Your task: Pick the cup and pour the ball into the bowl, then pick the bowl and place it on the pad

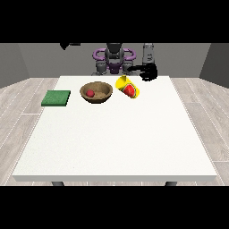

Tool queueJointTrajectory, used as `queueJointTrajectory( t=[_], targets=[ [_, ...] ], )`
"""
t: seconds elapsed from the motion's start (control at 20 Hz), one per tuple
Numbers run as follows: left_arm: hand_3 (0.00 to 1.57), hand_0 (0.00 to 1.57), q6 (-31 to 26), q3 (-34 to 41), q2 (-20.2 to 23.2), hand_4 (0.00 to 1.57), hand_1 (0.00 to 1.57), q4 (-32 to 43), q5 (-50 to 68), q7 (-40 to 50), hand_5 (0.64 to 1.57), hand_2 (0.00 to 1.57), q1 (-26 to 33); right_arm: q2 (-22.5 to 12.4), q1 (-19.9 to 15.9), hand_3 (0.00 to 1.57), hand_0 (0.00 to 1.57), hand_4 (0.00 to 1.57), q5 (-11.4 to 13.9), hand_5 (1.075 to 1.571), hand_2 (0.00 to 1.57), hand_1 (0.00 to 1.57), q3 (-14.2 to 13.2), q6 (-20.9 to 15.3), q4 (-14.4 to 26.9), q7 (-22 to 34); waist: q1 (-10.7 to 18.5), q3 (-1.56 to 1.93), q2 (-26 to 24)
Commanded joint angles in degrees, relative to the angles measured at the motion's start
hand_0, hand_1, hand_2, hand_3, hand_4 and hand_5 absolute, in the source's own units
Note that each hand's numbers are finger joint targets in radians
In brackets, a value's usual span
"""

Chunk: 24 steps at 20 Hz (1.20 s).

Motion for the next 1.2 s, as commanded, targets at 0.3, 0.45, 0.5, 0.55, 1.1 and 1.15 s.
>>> queueJointTrajectory(
  t=[0.3,0.45,0.5,0.55,1.1,1.15],
  targets=[
    [0.0,0.0,-31.8,13.1,14.5,0.0,0.0,3.2,20.1,-9.3,1.551,0.0,-3.7,5.2,-3.3,0.0,0.0,0.5,11.1,1.567,0.0,0.0,8.3,-9.0,-8.1,1.8,1.4,0.87,12.1],
    [0.0,0.0,-35.5,13.4,20.4,0.0,0.0,3.9,20.4,-4.3,1.537,0.0,-3.9,5.8,-0.8,0.0,0.0,0.48,10.4,1.569,0.0,0.0,7.6,-7.3,-2.8,-2.4,1.6,0.99,11.4],
    [0.0,0.0,-34.9,14.1,22.4,0.0,0.0,4.1,21.3,-0.6,1.533,0.0,-8.6,6.2,-4.2,0.0,0.0,0.47,10.4,1.57,0.0,0.0,7.3,-8.9,-1.7,-0.1,1.9,0.98,12.5],
    [0.0,0.0,-37.3,14.1,25.4,0.0,0.0,2.7,21.4,0.1,1.531,0.0,-9.1,5.2,-4.2,0.0,0.0,0.48,9.1,1.569,0.0,0.0,4.4,-7.6,1.5,-3.5,3.2,1.04,14.1],
    [0.0,0.0,-34.8,11.8,32.1,0.0,0.0,-2.5,19.9,11.4,1.527,0.0,-15.7,6.7,-7.6,0.0,0.0,0.36,4.0,1.571,0.0,0.0,-0.8,-1.8,28.2,-19.5,2.8,1.11,13.5],
    [0.0,0.0,-36.6,13.4,33.9,0.0,0.0,-1.2,21.3,11.9,1.533,0.0,-14.7,5.8,-5.8,0.0,0.0,0.34,3.3,1.571,0.0,0.0,-0.8,-0.2,28.6,-19.2,2.0,1.07,11.9]
  ],
)
